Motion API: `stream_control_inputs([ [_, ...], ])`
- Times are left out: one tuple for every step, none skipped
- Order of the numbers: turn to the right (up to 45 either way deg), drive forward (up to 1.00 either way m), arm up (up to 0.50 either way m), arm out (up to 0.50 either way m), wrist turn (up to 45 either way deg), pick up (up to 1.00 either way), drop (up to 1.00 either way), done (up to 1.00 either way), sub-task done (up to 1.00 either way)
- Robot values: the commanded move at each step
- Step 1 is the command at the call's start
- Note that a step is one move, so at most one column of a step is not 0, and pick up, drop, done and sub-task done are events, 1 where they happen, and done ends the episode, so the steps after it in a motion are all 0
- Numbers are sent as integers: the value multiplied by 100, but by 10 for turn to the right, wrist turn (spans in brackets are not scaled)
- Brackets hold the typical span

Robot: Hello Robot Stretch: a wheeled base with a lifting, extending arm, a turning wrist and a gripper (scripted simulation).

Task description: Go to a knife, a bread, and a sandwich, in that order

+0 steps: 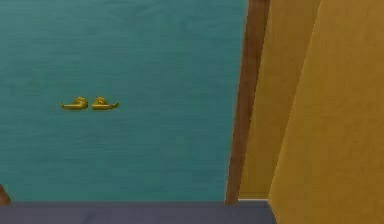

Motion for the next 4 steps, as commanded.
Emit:
stream_control_inputs([
  [-450, 0, 0, 0, 0, 0, 0, 0, 0],
  [-420, 0, 0, 0, 0, 0, 0, 0, 0],
  [0, 10, 0, 0, 0, 0, 0, 0, 0],
  [-450, 0, 0, 0, 0, 0, 0, 0, 0],
])
